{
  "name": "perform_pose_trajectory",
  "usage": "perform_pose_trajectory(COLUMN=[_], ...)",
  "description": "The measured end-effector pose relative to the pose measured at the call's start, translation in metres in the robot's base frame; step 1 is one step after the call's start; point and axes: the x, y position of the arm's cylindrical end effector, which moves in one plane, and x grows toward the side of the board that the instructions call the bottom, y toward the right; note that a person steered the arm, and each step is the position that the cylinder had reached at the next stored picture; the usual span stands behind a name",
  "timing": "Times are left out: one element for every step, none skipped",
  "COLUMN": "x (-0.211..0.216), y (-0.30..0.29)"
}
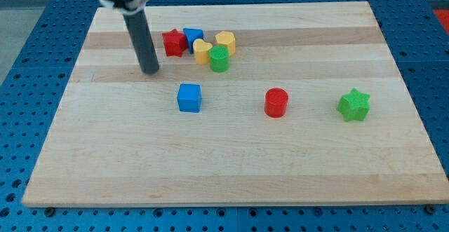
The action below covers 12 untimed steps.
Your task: Push the blue cube closer to the red star
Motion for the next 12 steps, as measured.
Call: perform_pose_trajectory(x=[0.066, 0.112, 0.105, 0.068, 0.042, 0.012, 0.010, 0.048, 0.081, 0.086, 0.044, -0.016], y=[0.022, 0.073, 0.142, 0.127, 0.036, -0.021, -0.002, -0.001, -0.029, -0.065, -0.080, -0.044])
